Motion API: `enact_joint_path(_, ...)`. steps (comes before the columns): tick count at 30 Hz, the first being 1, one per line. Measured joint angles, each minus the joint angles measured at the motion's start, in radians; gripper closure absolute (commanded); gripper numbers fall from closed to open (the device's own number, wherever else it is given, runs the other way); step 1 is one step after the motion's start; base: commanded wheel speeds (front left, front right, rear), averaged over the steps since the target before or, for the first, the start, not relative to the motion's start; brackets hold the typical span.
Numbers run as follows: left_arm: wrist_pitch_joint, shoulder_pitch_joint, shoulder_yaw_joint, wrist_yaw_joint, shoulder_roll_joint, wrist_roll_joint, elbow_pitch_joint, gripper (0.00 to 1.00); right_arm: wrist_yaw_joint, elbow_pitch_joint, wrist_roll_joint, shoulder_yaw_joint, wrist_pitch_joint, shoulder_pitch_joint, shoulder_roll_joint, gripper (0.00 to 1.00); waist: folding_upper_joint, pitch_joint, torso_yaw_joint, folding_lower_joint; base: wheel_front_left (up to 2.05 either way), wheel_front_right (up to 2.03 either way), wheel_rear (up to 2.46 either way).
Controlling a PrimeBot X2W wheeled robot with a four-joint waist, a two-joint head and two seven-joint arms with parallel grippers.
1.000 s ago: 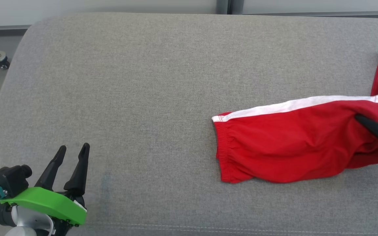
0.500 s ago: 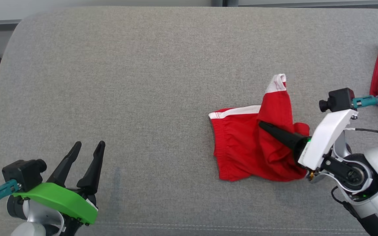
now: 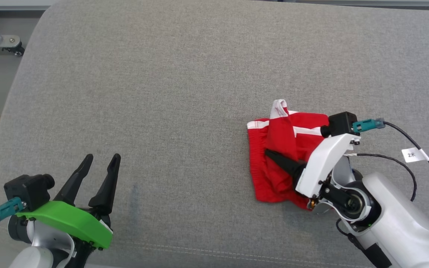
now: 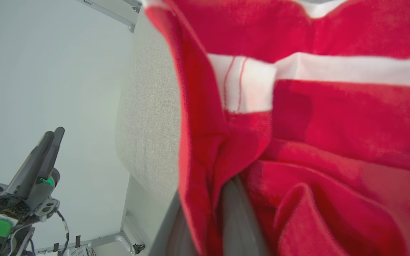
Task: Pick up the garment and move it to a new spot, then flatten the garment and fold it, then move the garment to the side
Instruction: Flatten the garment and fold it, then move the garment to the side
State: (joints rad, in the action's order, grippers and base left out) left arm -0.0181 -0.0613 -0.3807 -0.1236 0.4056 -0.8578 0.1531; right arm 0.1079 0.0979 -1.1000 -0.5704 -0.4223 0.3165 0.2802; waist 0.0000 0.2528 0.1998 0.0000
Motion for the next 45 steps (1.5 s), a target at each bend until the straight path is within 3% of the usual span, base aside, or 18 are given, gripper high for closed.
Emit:
enact_joint_path(2, 0.006, 0.0, 0.001, 0.0, -0.004, 0.001, -0.005, 0.0, 0.0, 0.017, 0.003, -0.008, 0.01, 0.011, -0.028, 0.96, 0.0, 0.001, 0.003, 0.0, 0.0, 0.0, 0.0)
enact_joint_path(4, 0.009, 0.0, 0.001, 0.0, -0.006, 0.001, -0.006, 0.0, 0.0, 0.024, 0.003, -0.016, 0.01, 0.015, -0.04, 0.48, 0.0, 0.001, 0.003, 0.0001, 0.0, 0.0, 0.0)
enact_joint_path(5, 0.009, 0.0, 0.002, 0.0, -0.007, 0.001, -0.007, 0.0, 0.0, 0.03, 0.008, -0.025, 0.011, 0.019, -0.049, 0.0, 0.0, 0.001, 0.003, 0.0, 0.0, 0.0, 0.0)
enact_joint_path(10, 0.016, 0.0, 0.023, 0.0, -0.009, 0.004, -0.012, 0.0, -0.002, 0.05, 0.04, -0.059, 0.028, 0.049, -0.082, 0.0, 0.0, -0.002, -0.003, 0.0, 0.0, 0.0, 0.0)
enact_joint_path(13, 0.017, 0.003, 0.034, 0.0, -0.009, 0.005, -0.015, 0.0, -0.02, 0.045, 0.045, -0.067, 0.039, 0.058, -0.091, 0.0, 0.0, -0.008, -0.013, 0.0, 0.0, 0.0, 0.0)
enact_joint_path(21, 0.027, 0.025, 0.066, 0.0, -0.011, 0.008, -0.023, 0.0, -0.058, -0.042, 0.052, -0.061, 0.05, 0.066, -0.058, 0.0, 0.0, -0.03, -0.054, 0.0, 0.0, 0.0, 0.0)
enact_joint_path(24, 0.028, 0.034, 0.071, 0.0, -0.012, 0.009, -0.023, 0.0, -0.053, -0.058, 0.054, -0.01, 0.071, 0.066, -0.011, 0.0, 0.0, -0.039, -0.067, 0.0, 0.0, 0.0, 0.0)
enact_joint_path(29, 0.045, 0.036, 0.069, 0.0, -0.016, 0.01, -0.012, 0.0, -0.025, -0.007, 0.065, 0.083, 0.087, 0.032, 0.12, 0.0, 0.0, -0.049, -0.082, 0.0, 0.0, 0.0, 0.0)
enact_joint_path(32, 0.054, 0.036, 0.066, 0.0, -0.018, 0.012, 0.005, 0.0, -0.009, 0.035, 0.059, 0.108, 0.087, -0.021, 0.155, 0.0, 0.0, -0.043, -0.083, 0.0, 0.0, 0.0, 0.0)
enact_joint_path(45, 0.087, 0.029, 0.045, 0.0, -0.038, 0.029, 0.033, 0.0, -0.027, 0.12, -0.028, 0.109, 0.068, -0.064, 0.096, 0.0, 0.0, -0.002, -0.042, 0.0, 0.0, 0.0, 0.0)
